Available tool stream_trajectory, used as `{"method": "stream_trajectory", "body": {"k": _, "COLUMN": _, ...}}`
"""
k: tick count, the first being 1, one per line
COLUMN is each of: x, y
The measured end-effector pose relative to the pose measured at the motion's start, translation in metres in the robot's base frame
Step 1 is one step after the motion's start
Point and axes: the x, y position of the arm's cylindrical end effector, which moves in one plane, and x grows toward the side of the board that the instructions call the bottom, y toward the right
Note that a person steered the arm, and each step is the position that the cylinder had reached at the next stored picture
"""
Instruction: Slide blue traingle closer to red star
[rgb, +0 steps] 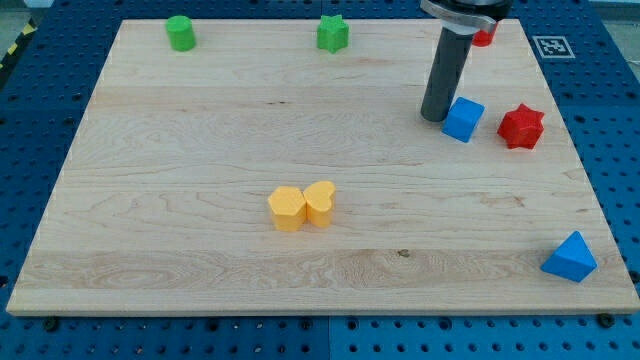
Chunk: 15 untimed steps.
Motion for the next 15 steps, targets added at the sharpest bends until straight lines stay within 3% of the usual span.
{"method": "stream_trajectory", "body": {"k": 2, "x": 0.063, "y": -0.006}}
{"method": "stream_trajectory", "body": {"k": 5, "x": 0.183, "y": 0.06}}
{"method": "stream_trajectory", "body": {"k": 7, "x": 0.213, "y": 0.061}}
{"method": "stream_trajectory", "body": {"k": 8, "x": 0.231, "y": 0.099}}
{"method": "stream_trajectory", "body": {"k": 12, "x": 0.214, "y": 0.181}}
{"method": "stream_trajectory", "body": {"k": 15, "x": 0.212, "y": 0.155}}
